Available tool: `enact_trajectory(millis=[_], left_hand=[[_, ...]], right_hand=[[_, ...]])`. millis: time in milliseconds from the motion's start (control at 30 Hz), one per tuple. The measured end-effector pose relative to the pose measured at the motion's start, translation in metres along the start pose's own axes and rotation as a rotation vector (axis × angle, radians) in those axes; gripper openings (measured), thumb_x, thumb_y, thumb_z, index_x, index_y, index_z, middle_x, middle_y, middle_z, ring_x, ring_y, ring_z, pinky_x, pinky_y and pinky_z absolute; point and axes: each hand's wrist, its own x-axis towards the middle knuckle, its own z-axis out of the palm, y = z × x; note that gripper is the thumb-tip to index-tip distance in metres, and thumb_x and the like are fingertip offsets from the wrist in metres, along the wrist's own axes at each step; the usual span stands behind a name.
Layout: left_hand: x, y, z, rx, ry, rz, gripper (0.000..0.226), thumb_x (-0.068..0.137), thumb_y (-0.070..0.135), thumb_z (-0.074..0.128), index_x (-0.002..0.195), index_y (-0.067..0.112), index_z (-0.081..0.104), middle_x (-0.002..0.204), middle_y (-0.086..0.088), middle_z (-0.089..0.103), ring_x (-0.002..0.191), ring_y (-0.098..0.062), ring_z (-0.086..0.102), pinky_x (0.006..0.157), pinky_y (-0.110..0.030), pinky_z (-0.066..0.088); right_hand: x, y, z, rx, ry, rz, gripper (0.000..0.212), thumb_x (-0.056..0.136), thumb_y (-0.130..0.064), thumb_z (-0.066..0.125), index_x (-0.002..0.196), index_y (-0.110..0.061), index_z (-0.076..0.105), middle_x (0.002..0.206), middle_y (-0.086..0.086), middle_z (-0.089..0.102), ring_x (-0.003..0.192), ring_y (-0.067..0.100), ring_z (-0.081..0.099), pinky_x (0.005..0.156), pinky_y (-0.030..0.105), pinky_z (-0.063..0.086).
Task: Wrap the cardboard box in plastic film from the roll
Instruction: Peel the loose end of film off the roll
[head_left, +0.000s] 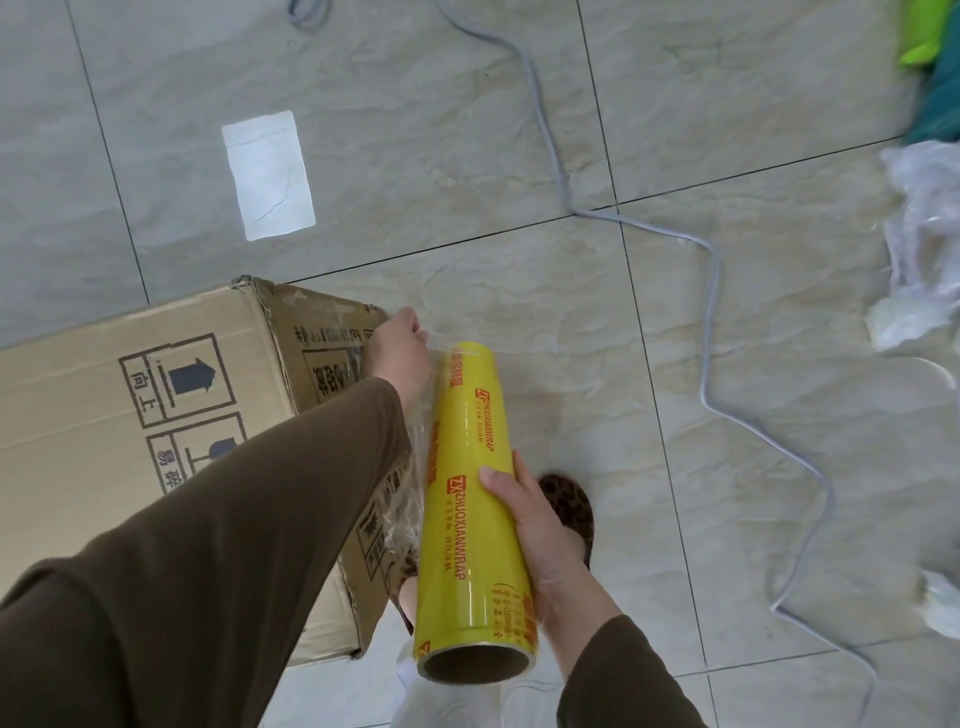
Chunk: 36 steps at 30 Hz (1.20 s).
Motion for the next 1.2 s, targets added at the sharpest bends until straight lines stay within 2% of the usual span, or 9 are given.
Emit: enact_trajectory(millis=[200, 267, 333, 467, 633, 767, 933, 1067, 1200], left_hand=[[0.003, 0.010, -0.009, -0.201, -0.118, -0.199, 0.015, 0.098, 0.009, 0.038, 0.094, 0.015, 0.051, 0.085, -0.009, 0.052, 0.077, -0.023, 0.048, 0.068, -0.027, 0.037], [0.007, 0.010, -0.004, 0.155, -0.172, -0.155, 0.019, 0.100, 0.012, 0.041, 0.113, 0.010, 0.055, 0.101, -0.013, 0.057, 0.094, -0.026, 0.056, 0.079, -0.027, 0.040], [0.000, 0.011, -0.006, -0.381, -0.254, -0.493, 0.052, 0.101, 0.045, 0.039, 0.130, 0.003, 0.049, 0.114, -0.020, 0.061, 0.097, -0.032, 0.064, 0.078, -0.032, 0.051], [-0.028, 0.005, -0.020, -0.405, -0.692, -0.536, 0.109, 0.070, 0.093, 0.029, 0.121, -0.003, 0.046, 0.100, -0.022, 0.066, 0.071, -0.031, 0.071, 0.064, -0.034, 0.056], [-0.047, 0.005, -0.034, -0.283, -0.912, -0.352, 0.097, 0.076, 0.043, 0.080, 0.150, 0.033, 0.019, 0.107, -0.015, 0.065, 0.064, -0.014, 0.053, 0.055, -0.028, 0.047], [-0.051, 0.000, -0.035, -0.351, -0.848, -0.219, 0.103, 0.081, -0.003, 0.070, 0.152, 0.046, 0.014, 0.106, -0.024, 0.061, 0.059, -0.016, 0.045, 0.052, -0.029, 0.037], [-0.055, 0.002, -0.034, -0.661, -0.801, -0.240, 0.076, 0.091, 0.001, 0.054, 0.151, 0.041, 0.028, 0.082, -0.007, 0.062, 0.064, -0.016, 0.053, 0.058, -0.028, 0.042], [-0.064, 0.007, -0.032, -0.455, -0.917, -0.212, 0.089, 0.089, 0.024, 0.069, 0.149, 0.055, 0.011, 0.154, -0.014, 0.034, 0.123, -0.035, 0.054, 0.071, -0.032, 0.051], [-0.066, 0.005, -0.032, -0.481, -0.956, -0.188, 0.090, 0.094, 0.006, 0.060, 0.148, 0.057, 0.010, 0.142, -0.022, 0.047, 0.071, -0.020, 0.052, 0.077, -0.041, 0.043]], right_hand=[[0.001, -0.012, -0.022, 0.033, 0.116, 0.029, 0.069, 0.087, -0.046, 0.076, 0.148, -0.032, 0.049, 0.125, 0.015, 0.073, 0.107, 0.038, 0.074, 0.094, 0.059, 0.060], [-0.002, -0.008, -0.025, 0.067, 0.119, 0.062, 0.082, 0.074, -0.052, 0.084, 0.146, -0.027, 0.053, 0.124, 0.016, 0.074, 0.108, 0.039, 0.074, 0.095, 0.060, 0.059], [-0.004, 0.001, -0.026, 0.136, 0.204, 0.119, 0.099, 0.052, -0.056, 0.094, 0.136, -0.014, 0.063, 0.120, 0.021, 0.075, 0.108, 0.042, 0.073, 0.097, 0.062, 0.057], [0.000, -0.001, -0.021, 0.254, 0.222, 0.158, 0.095, 0.051, -0.058, 0.090, 0.129, -0.008, 0.069, 0.119, 0.023, 0.075, 0.114, 0.043, 0.070, 0.106, 0.061, 0.051], [0.004, -0.009, -0.012, 0.220, 0.227, 0.121, 0.086, 0.063, -0.060, 0.085, 0.130, -0.010, 0.068, 0.122, 0.021, 0.074, 0.115, 0.041, 0.070, 0.107, 0.060, 0.051], [0.004, -0.008, -0.010, 0.171, 0.306, 0.087, 0.095, 0.060, -0.061, 0.091, 0.130, -0.004, 0.064, 0.123, 0.022, 0.073, 0.113, 0.042, 0.071, 0.102, 0.061, 0.054], [0.009, -0.002, -0.014, 0.016, 0.380, 0.014, 0.105, 0.068, -0.076, 0.077, 0.139, 0.000, 0.060, 0.134, 0.024, 0.066, 0.126, 0.043, 0.063, 0.108, 0.060, 0.049], [0.008, -0.007, -0.006, 0.162, 0.184, 0.120, 0.089, 0.075, -0.069, 0.075, 0.143, -0.012, 0.059, 0.135, 0.023, 0.067, 0.128, 0.044, 0.062, 0.113, 0.062, 0.044], [0.011, -0.014, -0.003, 0.266, 0.030, 0.152, 0.073, 0.083, -0.061, 0.069, 0.144, -0.021, 0.056, 0.127, 0.021, 0.073, 0.116, 0.042, 0.070, 0.099, 0.056, 0.056]])
